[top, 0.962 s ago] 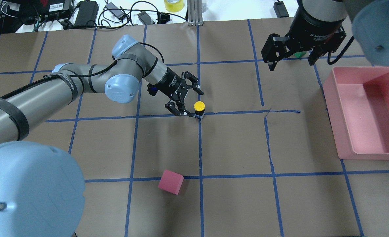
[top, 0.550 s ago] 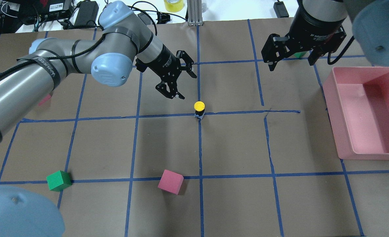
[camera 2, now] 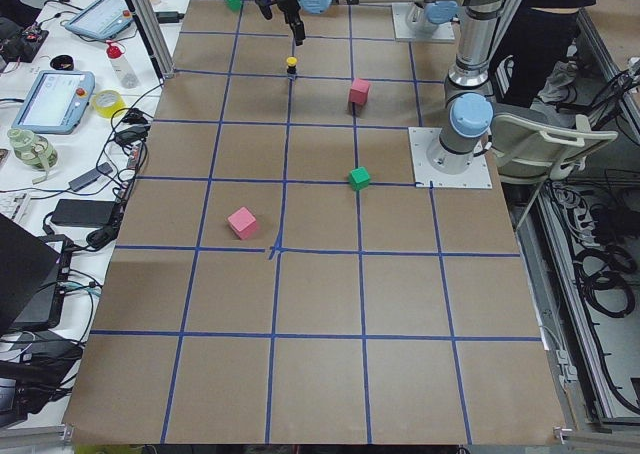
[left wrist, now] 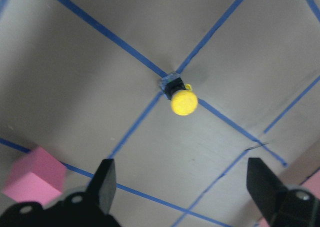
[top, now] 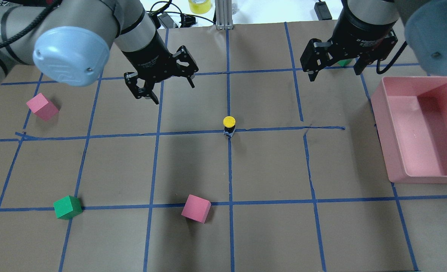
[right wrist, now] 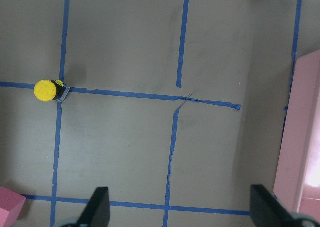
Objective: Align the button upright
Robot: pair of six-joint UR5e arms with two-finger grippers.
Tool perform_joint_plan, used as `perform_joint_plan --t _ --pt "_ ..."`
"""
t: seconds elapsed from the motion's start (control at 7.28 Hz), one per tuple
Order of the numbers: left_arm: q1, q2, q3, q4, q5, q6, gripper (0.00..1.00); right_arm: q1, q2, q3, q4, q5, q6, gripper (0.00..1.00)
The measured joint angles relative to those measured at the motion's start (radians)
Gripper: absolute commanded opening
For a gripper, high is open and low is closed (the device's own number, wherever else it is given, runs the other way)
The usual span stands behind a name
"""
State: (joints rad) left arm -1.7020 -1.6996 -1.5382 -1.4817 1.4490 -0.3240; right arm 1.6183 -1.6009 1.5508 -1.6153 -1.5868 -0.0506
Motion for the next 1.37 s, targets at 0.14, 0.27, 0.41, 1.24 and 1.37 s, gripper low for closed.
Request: perform_joint_plan --t 0.14,0.27,0.41,1.24,1.37 --pt "0.009 0.042 -0.001 -0.017 0.065 0.167 1.00 0.000 0.000 0.000 0.000 0.000 0.000 1.00" --pt "0.017 0.078 -0.007 -0.024 0.093 0.271 1.00 0.000 0.000 0.000 0.000 0.000 0.001 1.00" --pt "0.020 0.108 -0.013 -0.025 0.099 0.331 1.00 0.000 -0.001 0.000 0.001 0.000 0.004 1.00" --pt "0.019 0.157 -0.029 -0.029 0.112 0.370 1.00 0.000 -0.001 0.000 0.000 0.001 0.010 1.00" --pt "0.019 0.159 -0.031 -0.026 0.114 0.369 1.00 0.000 0.000 0.000 -0.005 0.002 0.012 1.00"
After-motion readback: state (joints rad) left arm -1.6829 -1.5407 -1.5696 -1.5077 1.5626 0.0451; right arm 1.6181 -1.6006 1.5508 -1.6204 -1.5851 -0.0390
